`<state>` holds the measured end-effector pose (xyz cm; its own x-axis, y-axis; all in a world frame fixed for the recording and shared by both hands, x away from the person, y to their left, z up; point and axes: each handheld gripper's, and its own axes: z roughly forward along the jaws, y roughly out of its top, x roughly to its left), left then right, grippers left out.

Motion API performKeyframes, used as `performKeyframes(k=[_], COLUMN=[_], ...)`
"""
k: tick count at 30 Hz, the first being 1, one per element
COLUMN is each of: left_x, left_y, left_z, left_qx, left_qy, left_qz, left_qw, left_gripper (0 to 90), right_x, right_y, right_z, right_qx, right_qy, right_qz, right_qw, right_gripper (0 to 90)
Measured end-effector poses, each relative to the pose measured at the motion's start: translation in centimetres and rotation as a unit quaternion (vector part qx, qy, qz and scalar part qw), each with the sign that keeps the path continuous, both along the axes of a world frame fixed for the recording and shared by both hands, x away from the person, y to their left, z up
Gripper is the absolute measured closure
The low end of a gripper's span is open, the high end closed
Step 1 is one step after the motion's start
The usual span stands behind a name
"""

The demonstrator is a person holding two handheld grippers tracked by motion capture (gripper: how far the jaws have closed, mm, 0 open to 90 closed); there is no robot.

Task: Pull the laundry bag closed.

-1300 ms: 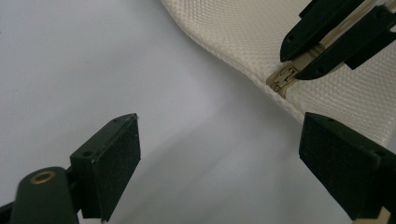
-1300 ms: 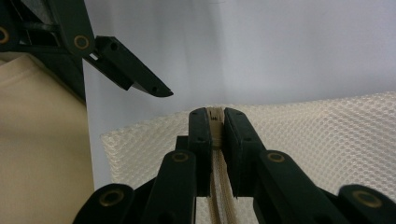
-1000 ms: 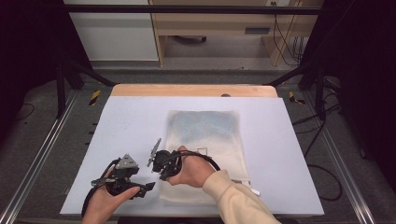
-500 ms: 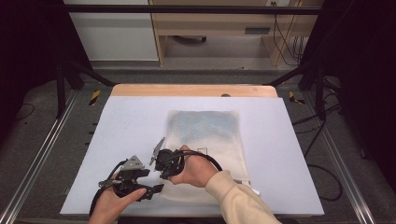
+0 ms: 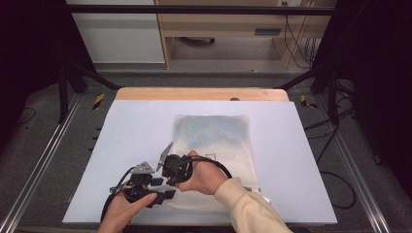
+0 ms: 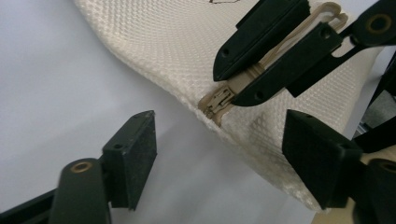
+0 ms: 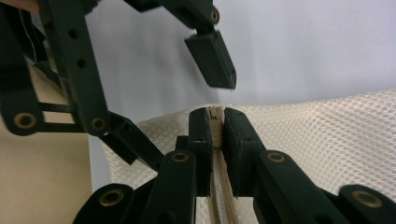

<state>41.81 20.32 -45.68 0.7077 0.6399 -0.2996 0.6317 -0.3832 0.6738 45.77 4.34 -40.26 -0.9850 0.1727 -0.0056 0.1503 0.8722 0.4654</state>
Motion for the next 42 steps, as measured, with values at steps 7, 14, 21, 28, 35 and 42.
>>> performKeyframes(k=[7,14,21,28,35,42], left_x=[0.3,0.5,1.1,1.5,1.8,1.8], left_y=[-0.7,-1.2,-1.4,-1.3,-1.0,-1.1], left_z=[-0.3,-0.7,-1.1,-1.4,-1.7,-1.7], left_qx=[-0.014,-0.018,-0.029,-0.035,-0.048,-0.041], left_qy=[0.005,0.012,0.015,0.012,0.016,0.001], left_qz=[-0.006,-0.016,-0.018,-0.016,-0.017,-0.014], left_qw=[0.9999,0.9996,0.9993,0.9992,0.9986,0.9991], left_gripper=[33.5,44.4,49.8,61.1,71.9,79.4], right_x=[0.1,0.1,0.1,0.2,0.2,0.2], right_y=[-0.1,-0.2,-0.3,-0.4,-0.5,-0.7], right_z=[0.1,0.2,0.3,0.3,0.4,0.5], right_qx=[0.005,0.006,0.007,0.008,0.005,0.008], right_qy=[-0.001,0.0,0.0,0.002,0.001,-0.001], right_qz=[-0.001,-0.004,-0.009,-0.012,-0.012,-0.013], right_qw=[1.0,1.0,0.9999,0.9999,0.9999,0.9999], right_gripper=[81.9,82.0,81.9,81.9,82.0,81.9])
